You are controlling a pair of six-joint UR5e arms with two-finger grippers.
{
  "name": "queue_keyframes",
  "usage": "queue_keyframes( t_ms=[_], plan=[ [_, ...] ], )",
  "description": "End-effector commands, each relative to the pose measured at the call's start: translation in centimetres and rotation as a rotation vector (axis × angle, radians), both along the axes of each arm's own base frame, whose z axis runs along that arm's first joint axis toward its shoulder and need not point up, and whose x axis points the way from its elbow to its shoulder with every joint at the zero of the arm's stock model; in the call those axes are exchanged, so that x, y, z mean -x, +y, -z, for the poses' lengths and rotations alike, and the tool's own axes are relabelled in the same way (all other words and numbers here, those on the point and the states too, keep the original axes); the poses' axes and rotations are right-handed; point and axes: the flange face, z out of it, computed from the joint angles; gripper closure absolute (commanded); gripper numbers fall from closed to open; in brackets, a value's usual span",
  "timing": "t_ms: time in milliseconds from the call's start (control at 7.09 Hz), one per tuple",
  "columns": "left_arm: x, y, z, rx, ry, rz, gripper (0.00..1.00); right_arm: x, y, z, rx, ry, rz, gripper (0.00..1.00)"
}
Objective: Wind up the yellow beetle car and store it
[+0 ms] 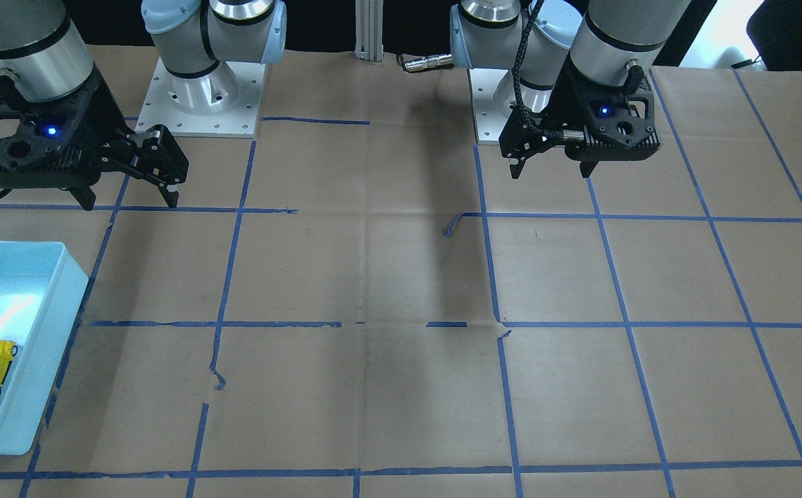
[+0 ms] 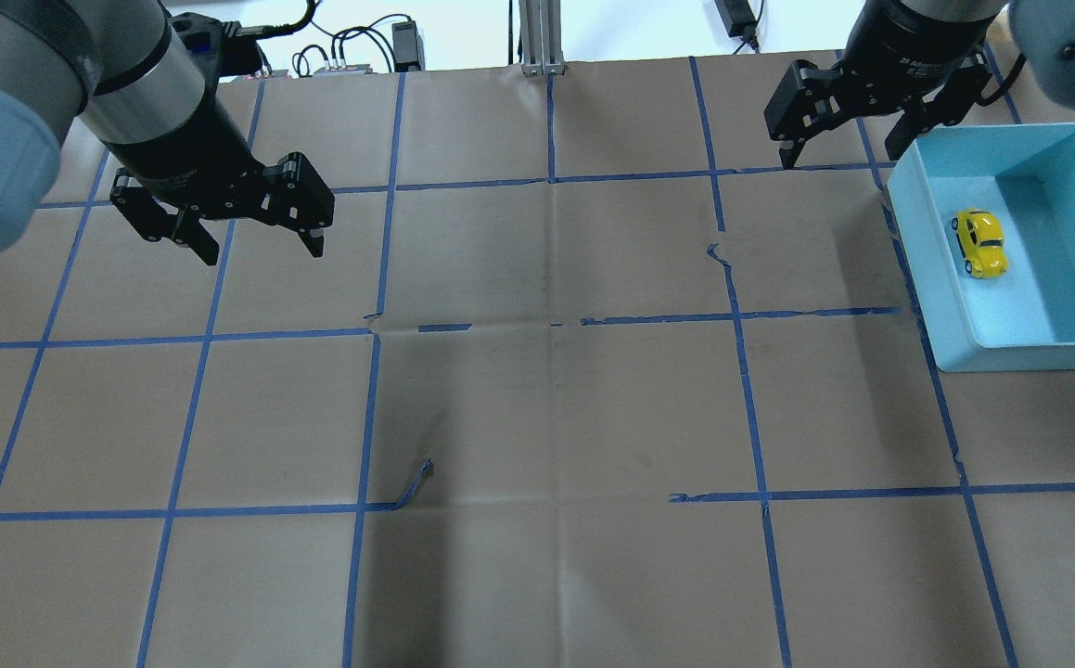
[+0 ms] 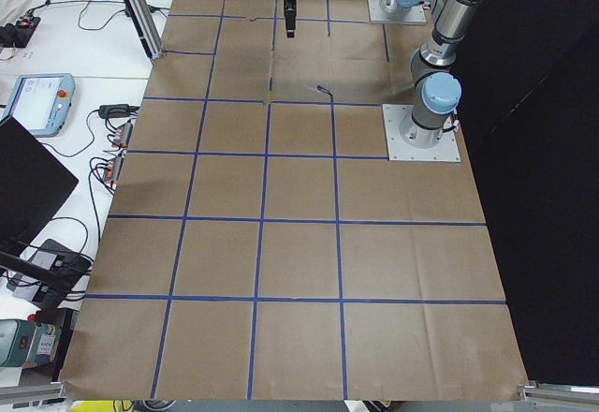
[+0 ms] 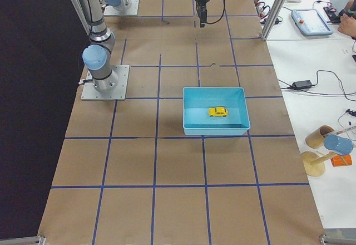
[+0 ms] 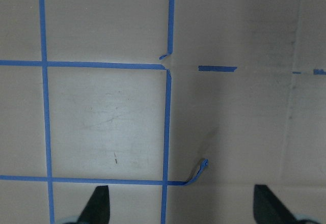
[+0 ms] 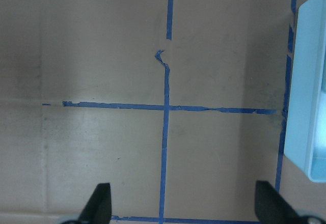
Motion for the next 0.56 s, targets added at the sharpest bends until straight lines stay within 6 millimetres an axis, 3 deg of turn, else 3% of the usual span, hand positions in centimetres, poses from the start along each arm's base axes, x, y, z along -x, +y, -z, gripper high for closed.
queue_keyframes(
  t_ms=[0,423],
  plan=[
    [0.08,0.11,-0.06,-0.001,0.001,0.015,0.01,-0.03,-0.02,0.0,0.003,0.0,0.0,0.0],
    [0.08,0.19,-0.11,-0.003,0.001,0.026,0.01,0.06,-0.03,0.01,0.003,0.0,0.0,0.0]
  ],
)
